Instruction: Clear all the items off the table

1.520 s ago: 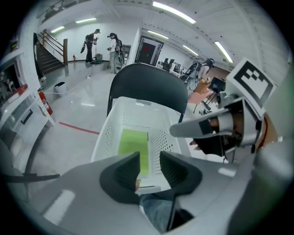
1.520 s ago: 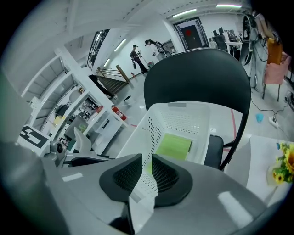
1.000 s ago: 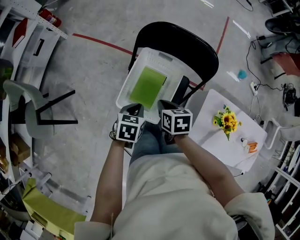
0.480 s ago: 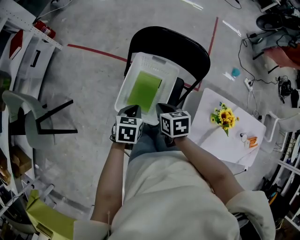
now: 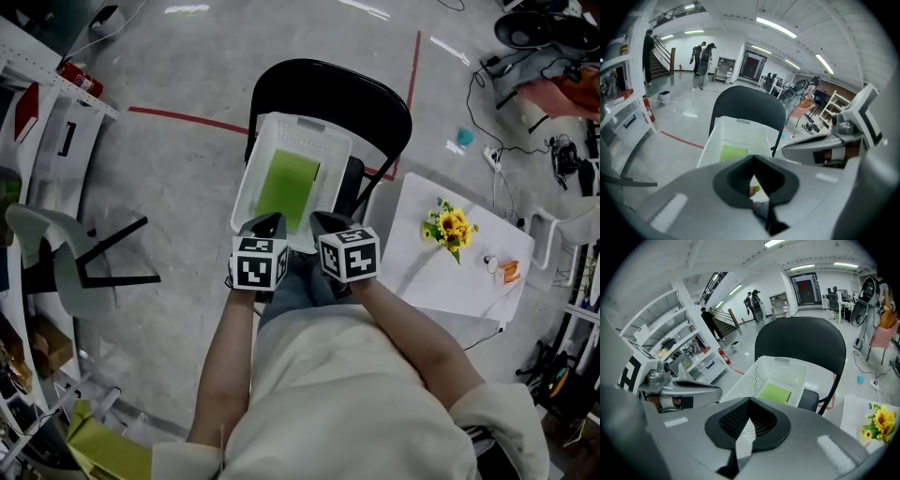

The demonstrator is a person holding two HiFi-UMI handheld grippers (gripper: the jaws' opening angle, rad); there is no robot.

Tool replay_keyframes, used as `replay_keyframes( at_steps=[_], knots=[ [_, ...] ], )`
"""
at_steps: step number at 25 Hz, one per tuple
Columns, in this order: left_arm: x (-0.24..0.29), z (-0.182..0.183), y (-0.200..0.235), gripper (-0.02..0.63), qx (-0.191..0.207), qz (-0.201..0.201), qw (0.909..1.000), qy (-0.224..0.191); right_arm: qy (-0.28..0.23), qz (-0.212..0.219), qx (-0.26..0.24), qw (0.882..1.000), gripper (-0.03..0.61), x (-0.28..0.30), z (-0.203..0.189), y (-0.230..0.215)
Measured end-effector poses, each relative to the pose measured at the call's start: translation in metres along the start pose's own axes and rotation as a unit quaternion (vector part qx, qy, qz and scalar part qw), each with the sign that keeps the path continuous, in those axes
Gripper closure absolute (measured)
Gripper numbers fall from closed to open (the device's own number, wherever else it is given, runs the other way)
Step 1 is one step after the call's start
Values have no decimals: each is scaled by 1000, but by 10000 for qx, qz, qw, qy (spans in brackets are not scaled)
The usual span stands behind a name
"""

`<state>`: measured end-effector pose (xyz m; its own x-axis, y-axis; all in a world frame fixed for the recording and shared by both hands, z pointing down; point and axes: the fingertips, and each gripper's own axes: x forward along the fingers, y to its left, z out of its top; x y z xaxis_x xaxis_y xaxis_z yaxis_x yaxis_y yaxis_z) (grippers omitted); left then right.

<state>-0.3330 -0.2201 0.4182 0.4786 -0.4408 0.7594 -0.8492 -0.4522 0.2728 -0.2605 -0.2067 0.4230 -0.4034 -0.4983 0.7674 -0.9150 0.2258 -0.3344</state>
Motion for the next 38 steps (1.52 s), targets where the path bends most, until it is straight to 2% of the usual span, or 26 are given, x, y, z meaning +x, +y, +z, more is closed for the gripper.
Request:
replay_keyframes(
  at_steps=[10, 16, 21, 30, 35, 38],
  knots=[
    [9, 8, -21, 606, 243, -364, 9990, -3, -263, -137, 442, 9986, 580, -6, 1, -22],
    [16, 5, -42, 606, 494, -586, 9969, 158, -489, -473, -99, 9976, 580, -20, 9, -34],
    [27, 0, -62, 606, 779, -729, 9937, 336, -728, -565, -18, 9957, 580, -30, 8, -45],
    [47, -6, -112, 606, 1136, -840, 9891, 422, -859, -683, 376, 9933, 580, -59, -26, -89],
    [57, -9, -153, 604, 1081, -951, 9888, 387, -801, -714, 410, 9934, 580, -86, -51, -121],
    [64, -14, -177, 606, 1190, -963, 9872, 437, -810, -774, 491, 9925, 580, -101, -64, -142]
  ],
)
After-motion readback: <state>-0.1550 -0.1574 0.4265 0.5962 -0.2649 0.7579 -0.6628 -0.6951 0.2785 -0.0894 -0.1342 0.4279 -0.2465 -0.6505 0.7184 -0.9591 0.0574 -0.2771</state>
